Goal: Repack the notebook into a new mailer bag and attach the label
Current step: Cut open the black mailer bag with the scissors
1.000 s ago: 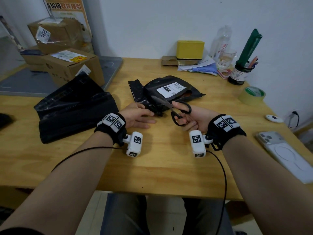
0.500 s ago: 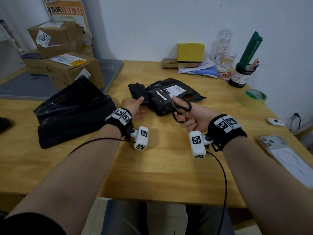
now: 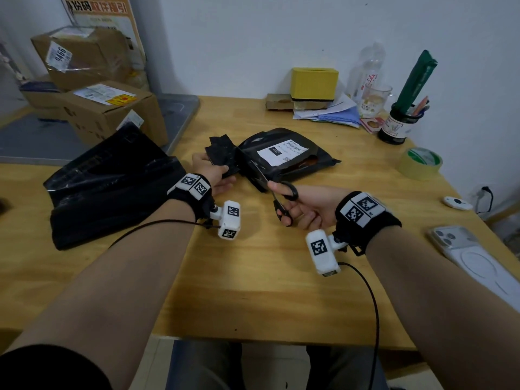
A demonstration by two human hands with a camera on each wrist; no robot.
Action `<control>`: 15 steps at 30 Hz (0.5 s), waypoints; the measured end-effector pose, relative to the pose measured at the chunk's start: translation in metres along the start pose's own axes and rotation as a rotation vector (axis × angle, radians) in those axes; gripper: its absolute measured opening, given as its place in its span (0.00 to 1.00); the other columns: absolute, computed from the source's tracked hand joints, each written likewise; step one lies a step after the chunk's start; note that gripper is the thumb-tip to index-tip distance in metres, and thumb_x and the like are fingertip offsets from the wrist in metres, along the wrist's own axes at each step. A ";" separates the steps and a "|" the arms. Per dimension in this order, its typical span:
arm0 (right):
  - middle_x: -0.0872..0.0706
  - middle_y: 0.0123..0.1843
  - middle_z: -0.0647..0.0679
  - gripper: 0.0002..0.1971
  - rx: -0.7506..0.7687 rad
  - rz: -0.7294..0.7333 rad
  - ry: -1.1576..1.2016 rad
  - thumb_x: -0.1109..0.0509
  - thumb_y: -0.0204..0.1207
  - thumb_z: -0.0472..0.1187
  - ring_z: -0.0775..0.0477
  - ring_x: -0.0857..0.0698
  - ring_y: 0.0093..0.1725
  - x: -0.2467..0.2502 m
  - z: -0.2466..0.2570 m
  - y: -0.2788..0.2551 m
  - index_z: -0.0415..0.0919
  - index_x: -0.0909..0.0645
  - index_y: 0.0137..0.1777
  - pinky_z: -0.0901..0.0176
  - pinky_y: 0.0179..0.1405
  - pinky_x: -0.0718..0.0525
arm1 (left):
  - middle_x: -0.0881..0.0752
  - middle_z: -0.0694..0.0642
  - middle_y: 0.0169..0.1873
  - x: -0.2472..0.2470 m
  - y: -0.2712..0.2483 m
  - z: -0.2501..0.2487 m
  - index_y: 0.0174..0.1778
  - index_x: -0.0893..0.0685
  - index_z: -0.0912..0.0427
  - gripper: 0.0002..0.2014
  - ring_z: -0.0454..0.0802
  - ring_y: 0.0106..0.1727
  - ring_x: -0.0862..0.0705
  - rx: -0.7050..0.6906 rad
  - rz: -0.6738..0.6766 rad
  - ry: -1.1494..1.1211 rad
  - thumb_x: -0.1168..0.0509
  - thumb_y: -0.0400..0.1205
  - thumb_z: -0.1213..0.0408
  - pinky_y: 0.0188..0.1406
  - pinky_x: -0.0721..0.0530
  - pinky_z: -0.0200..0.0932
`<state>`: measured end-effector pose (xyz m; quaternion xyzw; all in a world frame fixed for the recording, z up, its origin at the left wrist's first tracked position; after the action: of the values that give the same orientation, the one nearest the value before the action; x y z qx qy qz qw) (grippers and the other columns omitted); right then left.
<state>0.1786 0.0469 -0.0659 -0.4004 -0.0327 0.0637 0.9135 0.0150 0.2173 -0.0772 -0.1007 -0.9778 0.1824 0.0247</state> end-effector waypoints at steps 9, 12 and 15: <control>0.18 0.35 0.48 0.35 -0.016 0.036 0.094 0.30 0.65 0.78 0.59 0.39 0.15 -0.015 0.028 0.029 0.42 0.24 0.44 0.72 0.13 0.46 | 0.17 0.59 0.46 0.003 0.007 0.004 0.48 0.30 0.57 0.10 0.55 0.37 0.12 -0.020 0.012 -0.090 0.34 0.85 0.73 0.39 0.08 0.57; 0.19 0.35 0.48 0.35 -0.011 0.055 0.136 0.28 0.64 0.77 0.59 0.40 0.14 -0.014 0.037 0.038 0.42 0.24 0.42 0.72 0.13 0.46 | 0.15 0.62 0.49 0.003 0.010 0.005 0.45 0.32 0.56 0.13 0.56 0.37 0.10 -0.077 -0.030 -0.069 0.33 0.84 0.72 0.34 0.08 0.59; 0.19 0.35 0.48 0.35 -0.011 0.071 0.150 0.27 0.64 0.76 0.59 0.40 0.14 -0.013 0.046 0.045 0.41 0.24 0.42 0.71 0.12 0.45 | 0.13 0.63 0.46 0.000 0.012 0.006 0.40 0.31 0.54 0.14 0.55 0.36 0.10 -0.130 -0.060 -0.038 0.32 0.84 0.72 0.33 0.08 0.58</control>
<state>0.1563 0.1087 -0.0676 -0.4099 0.0498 0.0654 0.9084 0.0170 0.2263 -0.0877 -0.0692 -0.9904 0.1196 0.0052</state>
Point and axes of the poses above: each hand's wrist, its own y-axis towards the middle knuckle, its own x-axis out of the back of the hand, z = x × y, the point moved 2 cm from there along y, towards the middle knuckle
